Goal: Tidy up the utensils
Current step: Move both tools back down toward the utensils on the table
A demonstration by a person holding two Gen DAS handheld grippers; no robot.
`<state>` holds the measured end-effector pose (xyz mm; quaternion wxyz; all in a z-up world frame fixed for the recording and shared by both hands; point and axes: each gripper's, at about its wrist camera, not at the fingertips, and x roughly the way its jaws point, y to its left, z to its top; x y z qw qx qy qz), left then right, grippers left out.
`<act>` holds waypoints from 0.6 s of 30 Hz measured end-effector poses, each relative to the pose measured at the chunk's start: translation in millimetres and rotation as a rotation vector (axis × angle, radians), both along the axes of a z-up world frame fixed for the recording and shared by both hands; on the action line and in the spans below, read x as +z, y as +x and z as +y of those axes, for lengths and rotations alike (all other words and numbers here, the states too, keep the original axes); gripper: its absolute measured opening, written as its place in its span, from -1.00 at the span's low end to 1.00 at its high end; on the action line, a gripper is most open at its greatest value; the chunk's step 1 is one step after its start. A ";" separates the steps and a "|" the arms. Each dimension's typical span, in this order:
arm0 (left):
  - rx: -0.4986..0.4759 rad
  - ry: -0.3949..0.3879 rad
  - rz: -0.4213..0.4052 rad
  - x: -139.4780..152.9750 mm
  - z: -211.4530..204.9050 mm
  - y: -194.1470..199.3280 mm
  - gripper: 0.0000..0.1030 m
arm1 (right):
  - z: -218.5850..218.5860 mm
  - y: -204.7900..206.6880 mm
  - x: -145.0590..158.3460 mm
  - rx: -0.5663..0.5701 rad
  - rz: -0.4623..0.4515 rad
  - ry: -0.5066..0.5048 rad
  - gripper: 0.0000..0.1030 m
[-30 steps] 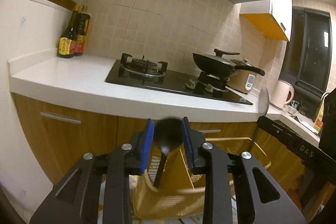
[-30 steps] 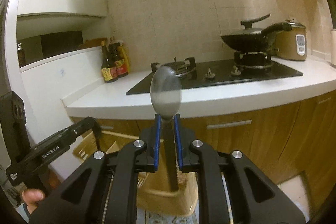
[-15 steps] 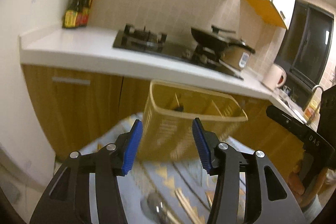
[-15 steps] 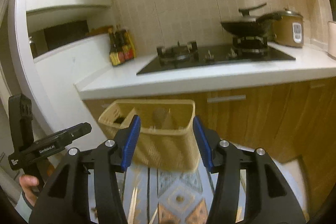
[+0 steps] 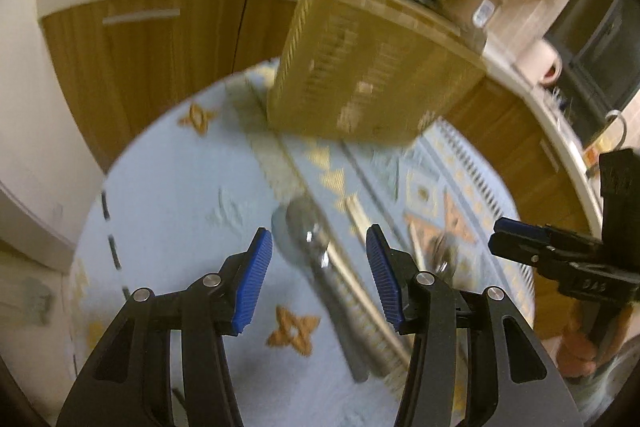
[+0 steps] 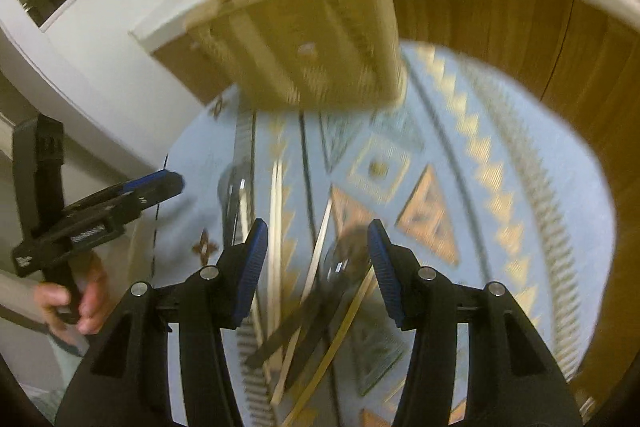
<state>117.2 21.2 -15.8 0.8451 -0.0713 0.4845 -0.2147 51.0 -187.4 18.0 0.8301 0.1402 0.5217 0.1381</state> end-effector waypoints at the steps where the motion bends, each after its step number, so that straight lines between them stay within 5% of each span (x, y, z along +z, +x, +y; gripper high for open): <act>1: -0.008 0.006 0.016 -5.9 -2.5 -1.4 -0.07 | 0.0 -0.2 -5.9 -0.003 0.026 0.021 -0.06; 10: -0.026 0.030 0.127 -45.4 -23.1 9.0 -0.11 | 0.8 -0.9 -38.3 -0.021 0.173 0.146 -0.29; 18: -0.012 0.037 0.114 -47.1 -27.6 13.9 -0.19 | 16.2 0.4 -58.9 -0.008 0.246 0.126 -0.53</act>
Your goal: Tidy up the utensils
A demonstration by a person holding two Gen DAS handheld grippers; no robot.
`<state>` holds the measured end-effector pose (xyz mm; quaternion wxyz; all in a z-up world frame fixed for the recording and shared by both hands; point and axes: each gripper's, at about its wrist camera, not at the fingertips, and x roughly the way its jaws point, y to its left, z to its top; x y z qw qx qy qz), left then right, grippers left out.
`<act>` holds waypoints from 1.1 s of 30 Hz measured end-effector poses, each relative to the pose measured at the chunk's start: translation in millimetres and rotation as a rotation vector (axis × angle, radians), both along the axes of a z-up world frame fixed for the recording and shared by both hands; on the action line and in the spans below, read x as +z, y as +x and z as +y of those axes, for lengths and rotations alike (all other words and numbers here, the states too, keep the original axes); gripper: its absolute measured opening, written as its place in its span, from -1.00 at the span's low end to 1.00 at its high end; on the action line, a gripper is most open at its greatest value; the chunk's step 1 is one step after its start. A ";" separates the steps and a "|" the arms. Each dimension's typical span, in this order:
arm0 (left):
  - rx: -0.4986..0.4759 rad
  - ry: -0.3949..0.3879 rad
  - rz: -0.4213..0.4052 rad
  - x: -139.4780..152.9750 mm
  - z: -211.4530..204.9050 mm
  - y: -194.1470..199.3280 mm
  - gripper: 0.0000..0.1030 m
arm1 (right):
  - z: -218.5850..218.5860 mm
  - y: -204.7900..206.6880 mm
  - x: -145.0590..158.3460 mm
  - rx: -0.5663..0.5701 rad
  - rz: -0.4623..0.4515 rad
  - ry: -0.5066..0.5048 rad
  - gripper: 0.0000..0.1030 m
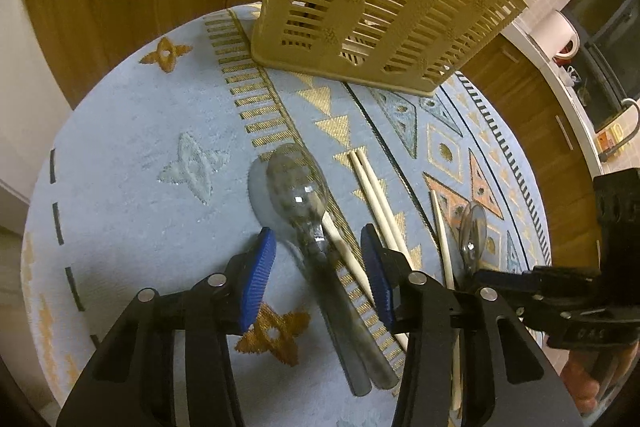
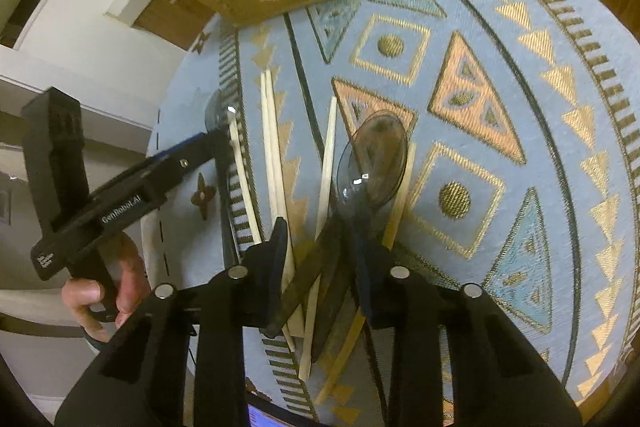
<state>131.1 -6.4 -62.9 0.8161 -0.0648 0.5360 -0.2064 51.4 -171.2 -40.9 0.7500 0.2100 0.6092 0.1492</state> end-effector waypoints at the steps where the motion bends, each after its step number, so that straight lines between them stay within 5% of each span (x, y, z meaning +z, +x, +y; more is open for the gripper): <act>1: 0.000 -0.002 -0.001 1.3 -0.2 -0.3 -0.19 | 1.2 0.5 -0.8 0.002 0.001 -0.003 -0.54; 18: -0.020 0.094 -0.057 0.8 -19.0 -4.3 -0.20 | 51.4 22.4 -6.8 -0.001 -0.006 -0.170 -0.67; 26: -0.005 0.187 -0.089 1.2 -24.8 -7.4 -0.54 | 48.4 17.5 -8.7 0.049 -0.059 -0.234 -0.80; 33: 0.003 0.135 -0.078 3.2 -15.4 -7.7 -0.80 | 48.9 17.5 -6.5 0.061 -0.088 -0.253 -0.88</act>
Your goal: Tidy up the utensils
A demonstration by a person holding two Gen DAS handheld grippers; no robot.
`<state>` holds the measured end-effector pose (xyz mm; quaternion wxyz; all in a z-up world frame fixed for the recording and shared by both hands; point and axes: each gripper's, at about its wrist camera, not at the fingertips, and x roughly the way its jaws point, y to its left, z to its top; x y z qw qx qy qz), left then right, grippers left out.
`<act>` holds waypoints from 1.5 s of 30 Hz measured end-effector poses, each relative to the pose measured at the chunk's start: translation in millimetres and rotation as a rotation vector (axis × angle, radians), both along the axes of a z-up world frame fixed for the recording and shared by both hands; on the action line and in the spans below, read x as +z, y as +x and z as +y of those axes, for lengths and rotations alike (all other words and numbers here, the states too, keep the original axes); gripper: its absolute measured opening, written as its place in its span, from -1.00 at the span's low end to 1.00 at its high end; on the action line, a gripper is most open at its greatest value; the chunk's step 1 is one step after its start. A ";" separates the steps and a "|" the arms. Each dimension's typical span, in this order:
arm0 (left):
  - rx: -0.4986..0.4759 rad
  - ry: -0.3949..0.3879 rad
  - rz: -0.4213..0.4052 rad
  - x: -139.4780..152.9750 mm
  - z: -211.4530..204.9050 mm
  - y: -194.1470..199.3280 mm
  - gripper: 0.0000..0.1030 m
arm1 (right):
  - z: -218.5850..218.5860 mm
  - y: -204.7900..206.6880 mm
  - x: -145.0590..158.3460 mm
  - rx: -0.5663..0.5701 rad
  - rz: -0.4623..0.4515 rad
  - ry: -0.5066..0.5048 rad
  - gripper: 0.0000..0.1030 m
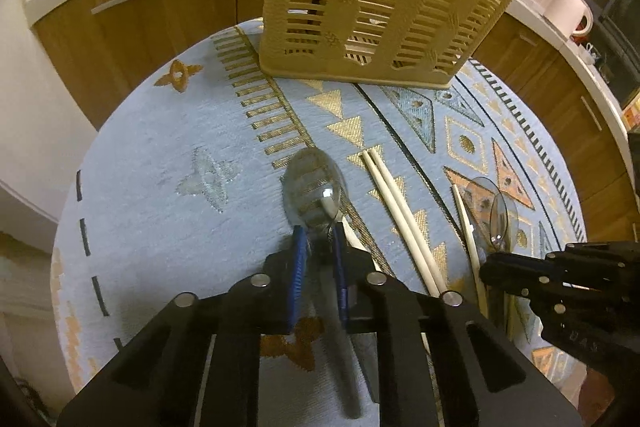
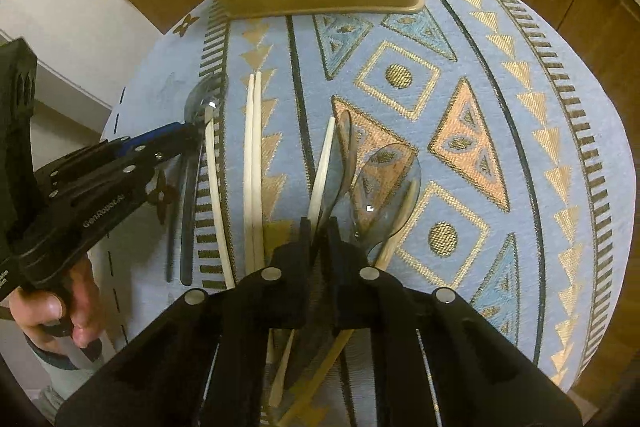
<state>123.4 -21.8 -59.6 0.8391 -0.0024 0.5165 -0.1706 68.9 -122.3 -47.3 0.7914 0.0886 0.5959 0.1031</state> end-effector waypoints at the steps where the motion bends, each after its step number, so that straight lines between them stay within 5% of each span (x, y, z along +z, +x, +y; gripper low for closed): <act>1: 0.002 -0.015 0.004 0.1 2.7 0.3 -0.81 | -1.6 0.4 0.1 -0.002 0.001 0.004 -0.88; 12: 0.026 -0.212 0.031 3.9 32.5 -0.5 -0.99 | -13.2 -1.8 4.8 -0.001 -0.018 0.077 -0.94; 20: 0.021 -0.245 0.007 12.6 43.0 -6.0 -0.99 | -15.0 -4.0 11.4 0.007 -0.050 0.115 -0.95; 27: 0.017 -0.189 0.045 1.0 45.1 1.9 -0.97 | -31.5 0.9 3.5 -0.049 -0.006 0.210 -0.93; 33: 0.024 -0.198 0.065 2.4 60.6 5.5 -0.57 | -23.4 -0.3 3.0 -0.010 0.009 0.223 -0.82; 39: -0.033 -0.117 0.081 -0.3 41.8 9.9 -0.40 | -13.0 -1.4 10.9 0.011 -0.020 0.197 -0.05; 43: -0.061 -0.006 0.058 1.1 24.2 8.0 -0.39 | -11.9 -2.9 17.0 0.025 -0.037 0.131 -0.08; 45: -0.069 0.043 0.046 1.4 16.2 8.0 -0.42 | -9.5 0.2 15.3 0.030 -0.023 0.115 -0.31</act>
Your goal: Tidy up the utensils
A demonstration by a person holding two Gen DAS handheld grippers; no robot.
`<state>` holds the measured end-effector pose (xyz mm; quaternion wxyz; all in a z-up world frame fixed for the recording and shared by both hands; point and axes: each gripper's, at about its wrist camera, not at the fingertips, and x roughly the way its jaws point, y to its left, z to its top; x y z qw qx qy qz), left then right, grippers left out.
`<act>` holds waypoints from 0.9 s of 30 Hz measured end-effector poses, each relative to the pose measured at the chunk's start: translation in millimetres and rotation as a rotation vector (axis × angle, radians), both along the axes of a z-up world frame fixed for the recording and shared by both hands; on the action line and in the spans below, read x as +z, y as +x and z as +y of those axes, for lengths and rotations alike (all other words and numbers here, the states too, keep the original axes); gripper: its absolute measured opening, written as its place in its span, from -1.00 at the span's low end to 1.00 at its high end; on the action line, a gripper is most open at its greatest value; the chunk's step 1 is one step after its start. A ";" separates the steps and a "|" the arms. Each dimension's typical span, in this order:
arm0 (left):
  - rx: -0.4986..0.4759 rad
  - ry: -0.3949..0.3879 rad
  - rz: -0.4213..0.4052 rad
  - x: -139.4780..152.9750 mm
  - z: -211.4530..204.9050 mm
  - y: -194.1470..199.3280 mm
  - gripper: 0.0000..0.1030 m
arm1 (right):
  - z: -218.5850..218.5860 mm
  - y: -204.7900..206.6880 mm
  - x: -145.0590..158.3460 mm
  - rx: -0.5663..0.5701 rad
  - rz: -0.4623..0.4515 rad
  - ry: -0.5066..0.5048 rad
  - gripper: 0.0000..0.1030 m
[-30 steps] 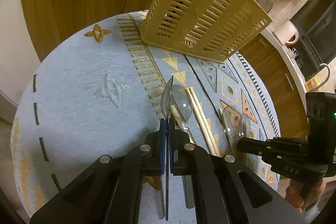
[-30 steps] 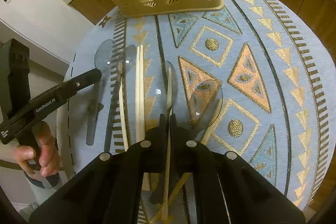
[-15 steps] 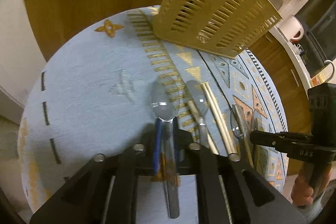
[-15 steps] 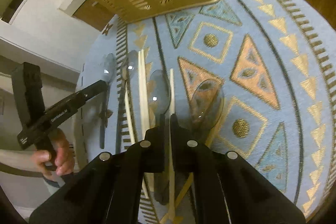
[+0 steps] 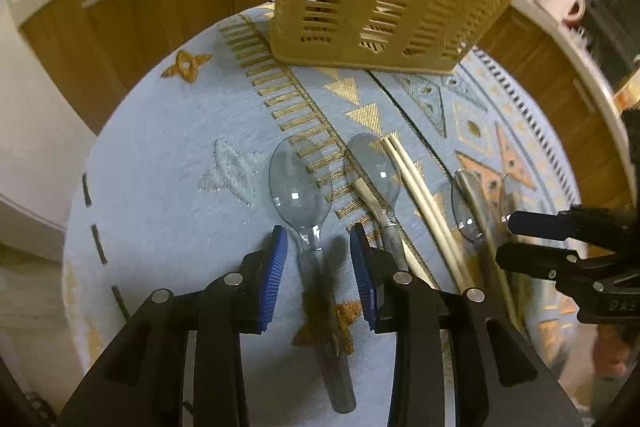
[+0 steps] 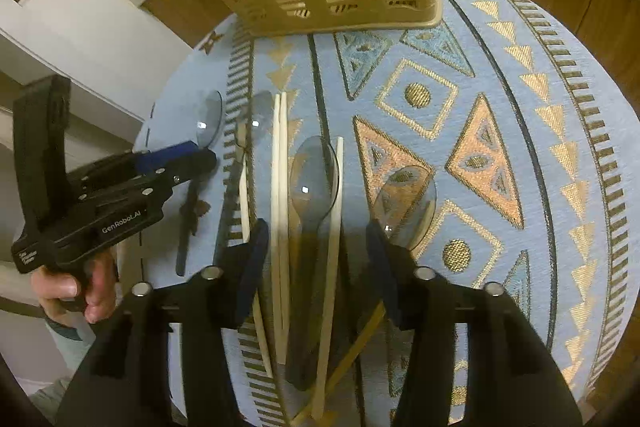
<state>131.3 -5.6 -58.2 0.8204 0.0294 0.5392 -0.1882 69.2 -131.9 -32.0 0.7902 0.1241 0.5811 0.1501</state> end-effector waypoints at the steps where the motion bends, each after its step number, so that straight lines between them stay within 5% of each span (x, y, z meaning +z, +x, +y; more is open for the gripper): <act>1: -0.001 0.024 -0.010 -0.4 -2.9 0.8 -0.51 | 1.1 1.0 -1.5 0.006 0.016 -0.005 -0.35; 7: 0.013 0.079 -0.046 -1.3 -7.5 0.1 -0.77 | 16.6 8.2 -10.3 0.035 0.053 -0.023 -0.60; 17: 0.016 0.025 -0.046 -0.9 3.6 -1.1 -0.78 | 23.0 8.0 5.3 0.022 0.003 -0.056 -0.60; 27: 0.016 0.008 -0.047 -0.2 5.2 -1.8 -0.78 | 36.4 14.1 -6.4 0.059 0.046 -0.083 -0.60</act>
